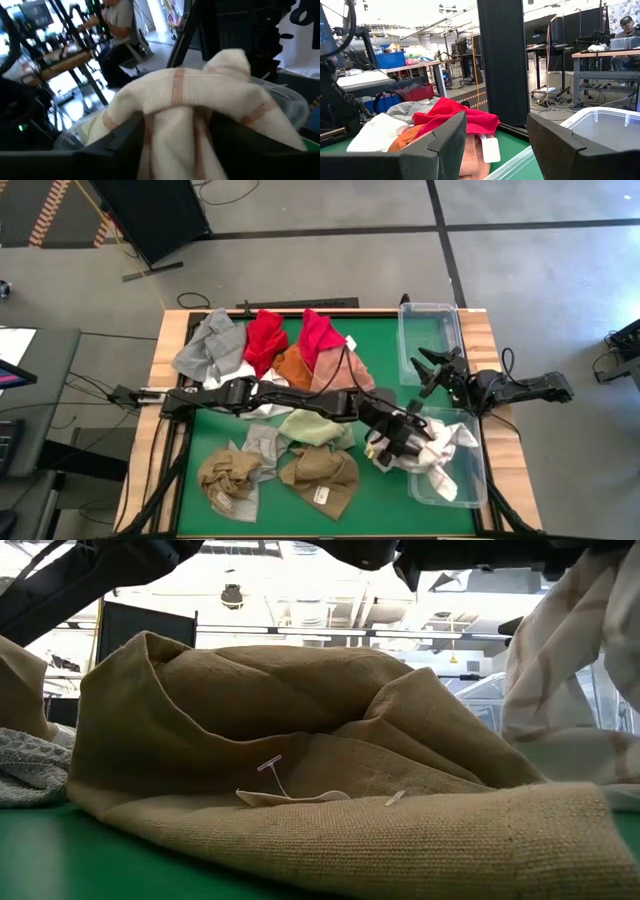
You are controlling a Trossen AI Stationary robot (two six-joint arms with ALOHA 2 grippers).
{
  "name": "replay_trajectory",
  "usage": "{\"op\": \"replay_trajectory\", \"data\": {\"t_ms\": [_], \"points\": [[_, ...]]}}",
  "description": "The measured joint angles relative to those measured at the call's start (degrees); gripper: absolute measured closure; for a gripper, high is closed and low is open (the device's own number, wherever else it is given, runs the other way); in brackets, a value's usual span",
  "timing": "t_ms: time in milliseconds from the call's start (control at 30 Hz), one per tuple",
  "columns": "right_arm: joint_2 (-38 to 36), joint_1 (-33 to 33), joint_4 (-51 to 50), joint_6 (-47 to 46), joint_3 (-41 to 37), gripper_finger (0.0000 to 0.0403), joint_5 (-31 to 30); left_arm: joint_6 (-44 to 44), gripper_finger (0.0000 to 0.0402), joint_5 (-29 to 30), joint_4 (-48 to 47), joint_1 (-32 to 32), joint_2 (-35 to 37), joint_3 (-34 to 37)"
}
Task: Sort towels by color in basket
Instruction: Put the white patterned towel into the bottom transparent bin
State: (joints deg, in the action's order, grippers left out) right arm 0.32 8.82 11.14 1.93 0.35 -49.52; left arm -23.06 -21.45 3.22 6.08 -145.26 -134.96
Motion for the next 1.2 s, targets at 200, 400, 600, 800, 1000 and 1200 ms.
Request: {"op": "replay_trajectory", "data": {"t_ms": [200, 400, 600, 800, 1000, 1200], "points": [[0.00, 0.00, -0.05, 0.00, -0.01, 0.0165, 0.00, 0.34, 0.0145, -0.50, -3.29, -0.15, 4.00, 0.00], [0.00, -0.01, -0.11, 0.00, 0.00, 0.0165, 0.00, -2.26, 0.0144, -0.61, -13.68, -0.10, 9.92, -0.06], [0.00, -0.01, -0.02, 0.00, -0.01, 0.0165, 0.00, -2.47, 0.0143, 0.04, -32.97, -0.01, 12.44, -0.02], [0.00, 0.00, -0.02, 0.00, 0.00, 0.0165, 0.00, -0.84, 0.0143, 5.64, -49.49, 1.62, 10.83, 0.44], [0.00, -0.02, 0.00, 0.00, -0.01, 0.0165, 0.00, 2.41, 0.0143, 9.69, -47.94, 2.70, 11.05, 6.45], [0.00, 0.00, 0.00, 0.00, 0.01, 0.0165, 0.00, 6.48, 0.0143, 11.09, -39.20, 2.70, 11.02, 14.56]]}}
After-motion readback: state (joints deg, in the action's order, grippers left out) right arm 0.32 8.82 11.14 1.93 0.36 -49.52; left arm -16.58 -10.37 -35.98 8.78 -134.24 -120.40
